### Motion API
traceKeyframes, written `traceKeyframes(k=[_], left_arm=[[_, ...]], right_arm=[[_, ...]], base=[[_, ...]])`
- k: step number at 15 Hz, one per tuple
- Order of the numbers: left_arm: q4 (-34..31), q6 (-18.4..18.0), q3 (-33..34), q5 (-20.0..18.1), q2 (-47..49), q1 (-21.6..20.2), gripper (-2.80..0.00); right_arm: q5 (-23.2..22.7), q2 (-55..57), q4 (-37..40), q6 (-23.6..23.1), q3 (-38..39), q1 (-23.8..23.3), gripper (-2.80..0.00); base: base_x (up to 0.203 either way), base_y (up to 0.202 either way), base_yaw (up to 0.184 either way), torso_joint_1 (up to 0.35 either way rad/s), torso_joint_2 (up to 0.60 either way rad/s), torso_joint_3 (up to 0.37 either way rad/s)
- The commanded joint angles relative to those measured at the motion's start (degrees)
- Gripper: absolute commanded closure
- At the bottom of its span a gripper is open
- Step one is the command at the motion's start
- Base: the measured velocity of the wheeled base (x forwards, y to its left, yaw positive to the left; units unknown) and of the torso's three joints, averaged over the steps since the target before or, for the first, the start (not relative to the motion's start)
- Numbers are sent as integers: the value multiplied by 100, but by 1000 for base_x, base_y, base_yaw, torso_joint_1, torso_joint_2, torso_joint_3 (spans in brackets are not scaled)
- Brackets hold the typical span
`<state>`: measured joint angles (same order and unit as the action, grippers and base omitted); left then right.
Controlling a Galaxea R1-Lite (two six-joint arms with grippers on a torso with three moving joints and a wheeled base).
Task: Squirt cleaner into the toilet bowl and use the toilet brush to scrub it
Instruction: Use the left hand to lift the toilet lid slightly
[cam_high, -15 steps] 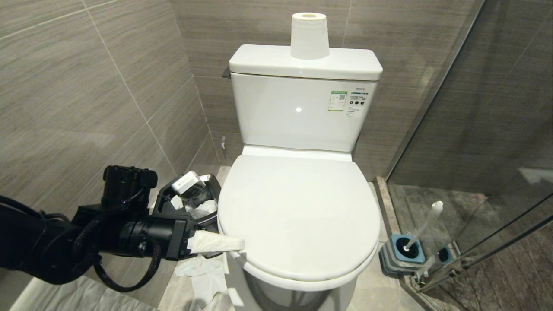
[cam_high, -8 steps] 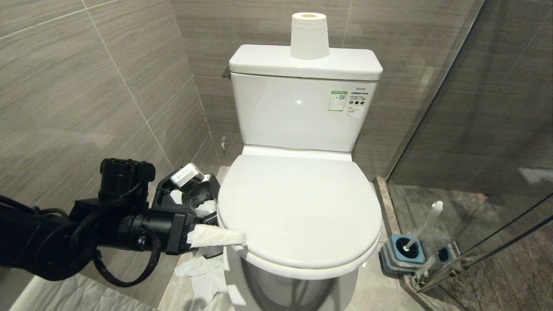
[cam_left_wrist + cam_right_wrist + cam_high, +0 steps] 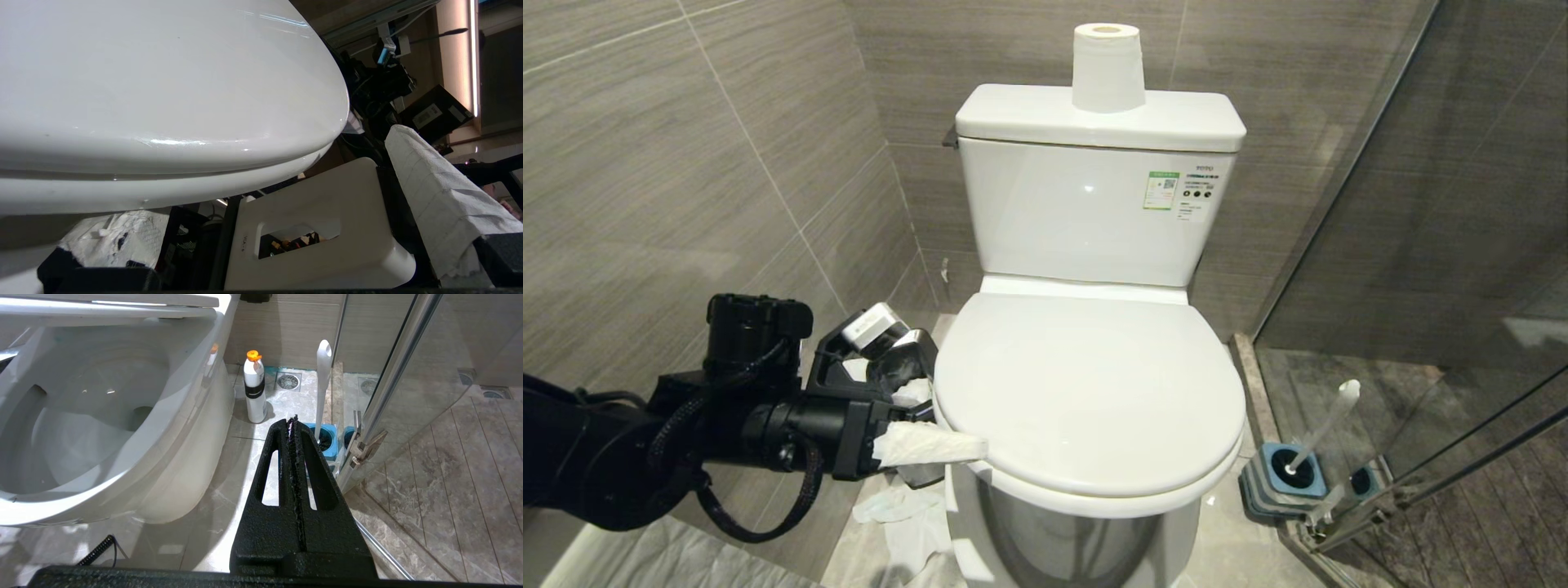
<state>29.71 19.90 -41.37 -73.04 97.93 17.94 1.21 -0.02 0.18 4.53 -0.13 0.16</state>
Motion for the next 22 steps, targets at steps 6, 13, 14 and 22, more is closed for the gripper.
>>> traceKeyframes(k=[6,13,14,22], left_arm=[[17,22,-155,-87,-183,60,-280],[17,413,-940,-96,-186,75,-280],[18,513,-1100,-96,-170,77,-280],[147,691,-2201,-93,158,95,-280]], right_arm=[[2,2,-1,4,2,2,0],[2,-4,-1,4,-4,2,0],[2,2,-1,4,3,2,0],[2,2,-1,4,-1,2,0]], base=[[0,0,0,0,0,0],[0,0,0,0,0,0],[0,0,0,0,0,0],[0,0,0,0,0,0]])
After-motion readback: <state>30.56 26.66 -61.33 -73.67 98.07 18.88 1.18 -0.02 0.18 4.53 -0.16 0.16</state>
